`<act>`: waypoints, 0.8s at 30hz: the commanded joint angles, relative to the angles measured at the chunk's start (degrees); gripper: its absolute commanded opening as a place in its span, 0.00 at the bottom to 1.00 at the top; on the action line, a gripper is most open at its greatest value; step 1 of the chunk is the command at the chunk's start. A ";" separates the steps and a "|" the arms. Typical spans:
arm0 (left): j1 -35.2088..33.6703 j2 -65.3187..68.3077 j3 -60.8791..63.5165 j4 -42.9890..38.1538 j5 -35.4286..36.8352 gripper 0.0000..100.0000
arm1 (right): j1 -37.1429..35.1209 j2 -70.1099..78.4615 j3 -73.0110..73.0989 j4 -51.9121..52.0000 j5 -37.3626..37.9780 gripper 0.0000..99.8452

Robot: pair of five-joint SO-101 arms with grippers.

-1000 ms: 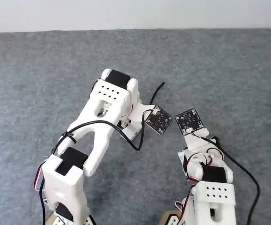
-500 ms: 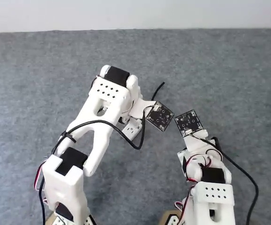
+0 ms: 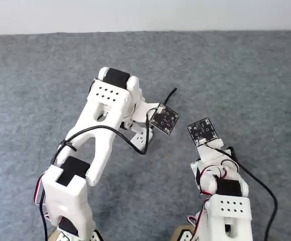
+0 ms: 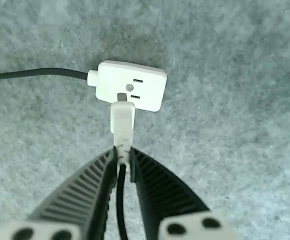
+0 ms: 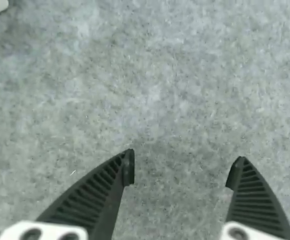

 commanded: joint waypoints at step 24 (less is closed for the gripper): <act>2.37 -0.97 2.51 2.20 3.69 0.01 | 0.66 -0.31 -0.44 -1.36 0.09 0.31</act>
